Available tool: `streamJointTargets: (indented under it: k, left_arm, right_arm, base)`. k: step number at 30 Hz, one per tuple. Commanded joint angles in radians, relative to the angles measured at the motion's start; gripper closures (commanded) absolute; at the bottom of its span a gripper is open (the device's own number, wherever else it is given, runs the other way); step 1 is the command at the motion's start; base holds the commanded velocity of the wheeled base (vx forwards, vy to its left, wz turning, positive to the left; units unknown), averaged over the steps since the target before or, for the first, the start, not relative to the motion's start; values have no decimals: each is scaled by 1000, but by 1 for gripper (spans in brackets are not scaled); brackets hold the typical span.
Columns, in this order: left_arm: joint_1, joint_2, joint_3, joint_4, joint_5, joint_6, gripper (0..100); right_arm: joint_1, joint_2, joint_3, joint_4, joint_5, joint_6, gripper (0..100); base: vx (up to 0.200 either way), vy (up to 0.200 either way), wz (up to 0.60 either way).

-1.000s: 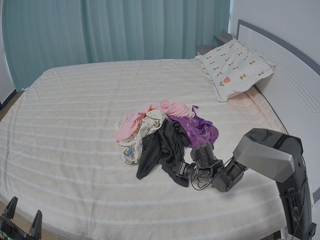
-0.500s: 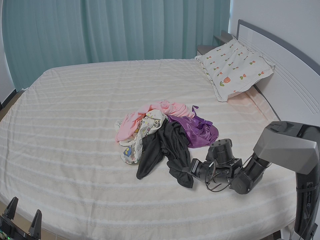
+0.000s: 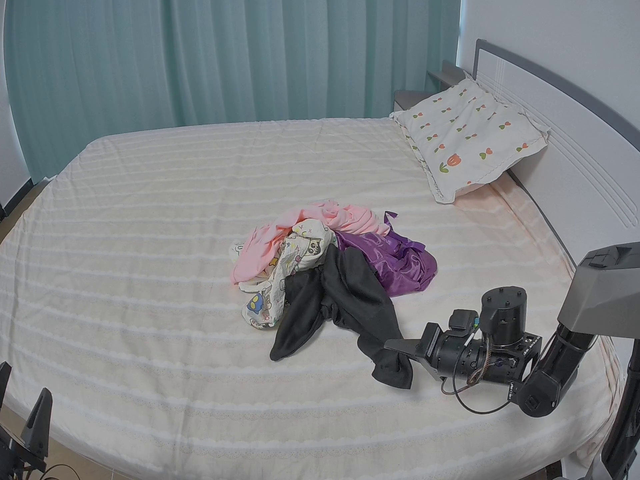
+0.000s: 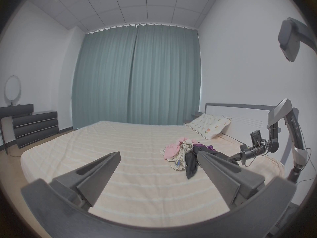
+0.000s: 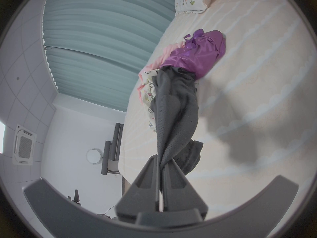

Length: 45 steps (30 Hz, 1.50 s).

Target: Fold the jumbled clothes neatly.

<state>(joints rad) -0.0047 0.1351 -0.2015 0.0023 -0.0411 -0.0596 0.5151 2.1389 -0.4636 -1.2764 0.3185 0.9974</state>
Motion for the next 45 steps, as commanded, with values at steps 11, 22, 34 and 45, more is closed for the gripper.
streamJointTargets:
  k: [11,22,34,45]
  left_arm:
    - [-261,1092,-136,-424,-128,-338,0]
    - [-339,1753,-185,-808,-89,-477,0]
    - [-488,2170,-398,-992,-20,-493,0]
    - [-520,2332,-682,-976,70,-575,0]
  right_arm:
    - [5,81,118,-287,30,43,100]
    - [10,91,118,-287,25,41,100]
    - [11,96,115,-287,25,41,100]
    - [13,96,108,-287,25,40,100]
  base:
    - [0,0,0]
    - [0,0,0]
    - [0,0,0]
    - [0,0,0]
